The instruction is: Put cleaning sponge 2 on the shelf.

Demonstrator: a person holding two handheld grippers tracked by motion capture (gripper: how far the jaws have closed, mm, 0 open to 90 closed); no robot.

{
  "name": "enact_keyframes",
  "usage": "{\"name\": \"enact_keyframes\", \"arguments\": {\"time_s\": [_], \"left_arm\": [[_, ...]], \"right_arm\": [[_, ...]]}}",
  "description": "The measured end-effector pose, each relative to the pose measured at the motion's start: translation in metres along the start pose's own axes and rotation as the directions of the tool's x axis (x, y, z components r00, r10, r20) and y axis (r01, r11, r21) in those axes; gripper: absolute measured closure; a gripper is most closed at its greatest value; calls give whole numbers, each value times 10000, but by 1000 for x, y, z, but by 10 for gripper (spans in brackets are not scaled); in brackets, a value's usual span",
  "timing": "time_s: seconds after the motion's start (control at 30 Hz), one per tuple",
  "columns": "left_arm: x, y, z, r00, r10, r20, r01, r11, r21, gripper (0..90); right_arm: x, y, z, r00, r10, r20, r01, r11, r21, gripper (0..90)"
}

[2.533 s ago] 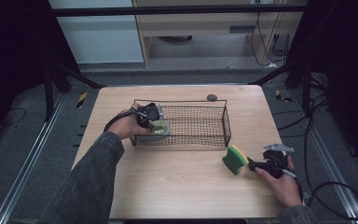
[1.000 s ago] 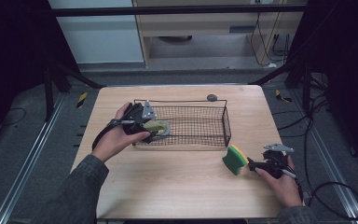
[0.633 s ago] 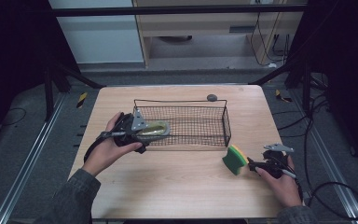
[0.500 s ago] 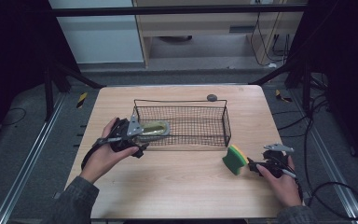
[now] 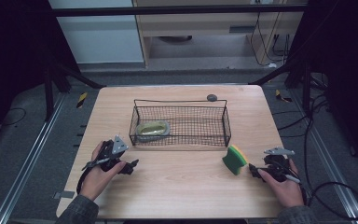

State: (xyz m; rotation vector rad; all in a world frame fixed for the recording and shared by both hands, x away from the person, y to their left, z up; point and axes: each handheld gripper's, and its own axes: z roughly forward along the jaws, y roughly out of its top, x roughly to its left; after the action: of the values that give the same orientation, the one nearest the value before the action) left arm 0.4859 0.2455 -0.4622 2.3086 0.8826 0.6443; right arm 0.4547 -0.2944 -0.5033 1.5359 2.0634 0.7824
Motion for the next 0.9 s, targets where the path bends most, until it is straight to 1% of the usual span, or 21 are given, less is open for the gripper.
{"name": "enact_keyframes", "arguments": {"time_s": [0.03, 0.07, 0.13, 0.17, 0.2, 0.23, 0.27, 0.3, 0.33, 0.4, 0.43, 0.47, 0.5, 0.57, 0.63, 0.67, 0.7, 0.77, 0.8, 0.83, 0.9], "left_arm": [[1, -7, 6, 9999, -162, -26, 162, 9996, 240, 45], [2, -9, 8, 9996, -280, 76, 278, 9991, 309, 46], [2, -11, 10, 9991, -398, 172, 393, 9988, 300, 47], [3, -11, 11, 9992, -386, 130, 382, 9989, 285, 47], [4, -11, 11, 9989, -454, 75, 451, 9986, 273, 47], [5, -11, 13, 9971, -760, 46, 760, 9971, 100, 55], [5, -11, 13, 9971, -760, 46, 760, 9971, 100, 55], [4, -10, 16, 9970, -771, -93, 772, 9969, 162, 54], [3, -11, 18, 9969, -777, -135, 781, 9966, 272, 54], [2, -12, 20, 9963, -847, -118, 851, 9959, 317, 52], [1, -15, 22, 9918, -1273, 93, 1270, 9915, 267, 51], [1, -15, 22, 9918, -1273, 93, 1270, 9915, 267, 51], [1, -16, 24, 9887, -1498, 89, 1497, 9886, 178, 51], [0, -17, 25, 9859, -1662, -205, 1665, 9859, 182, 60], [-1, -18, 27, 9820, -1887, 73, 1885, 9819, 154, 50], [-1, -18, 27, 9820, -1887, 73, 1885, 9819, 154, 49], [-1, -19, 30, 9843, -1766, 50, 1763, 9838, 314, 49], [-2, -19, 32, 9841, -1773, 70, 1769, 9835, 388, 47], [-2, -20, 33, 9827, -1842, 175, 1834, 9823, 371, 47], [0, -21, 34, 9784, -2046, 308, 2035, 9784, 378, 42], [1, -22, 35, 9759, -2148, 371, 2137, 9764, 318, 28]], "right_arm": [[3, -2, -5, 10000, -42, -66, 43, 9999, 156, 138], [5, -3, -10, 9996, -44, -265, 49, 9998, 185, 149], [7, -4, -15, 9995, -68, -323, 73, 9999, 151, 157], [13, -6, -25, 9990, -199, -399, 202, 9998, 82, 196], [13, -6, -25, 9990, -199, -399, 202, 9998, 82, 196], [19, -10, -32, 9958, -390, -824, 412, 9988, 256, 228], [19, -10, -32, 9958, -390, -824, 412, 9988, 256, 228], [25, -12, -35, 9934, -594, -980, 646, 9966, 504, 230], [28, -12, -36, 9926, -601, -1059, 668, 9959, 610, 230], [31, -11, -38, 9910, -689, -1152, 771, 9947, 687, 227], [36, -8, -41, 9881, -786, -1323, 898, 9926, 814, 206], [36, -8, -41, 9881, -786, -1323, 898, 9926, 814, 206], [39, -5, -42, 9865, -888, -1372, 1012, 9911, 861, 182], [45, 2, -46, 9837, -892, -1562, 1073, 9880, 1112, 132], [53, 10, -48, 9798, -1120, -1655, 1340, 9826, 1283, 114], [53, 10, -48, 9798, -1120, -1655, 1340, 9826, 1283, 114], [58, 16, -50, 9774, -1288, -1674, 1519, 9794, 1333, 118], [61, 22, -50, 9761, -1424, -1644, 1664, 9756, 1433, 133], [61, 22, -50, 9761, -1424, -1644, 1664, 9756, 1433, 133], [63, 28, -51, 9744, -1555, -1623, 1806, 9715, 1537, 164], [66, 35, -53, 9737, -1726, -1486, 1964, 9666, 1649, 192]]}}
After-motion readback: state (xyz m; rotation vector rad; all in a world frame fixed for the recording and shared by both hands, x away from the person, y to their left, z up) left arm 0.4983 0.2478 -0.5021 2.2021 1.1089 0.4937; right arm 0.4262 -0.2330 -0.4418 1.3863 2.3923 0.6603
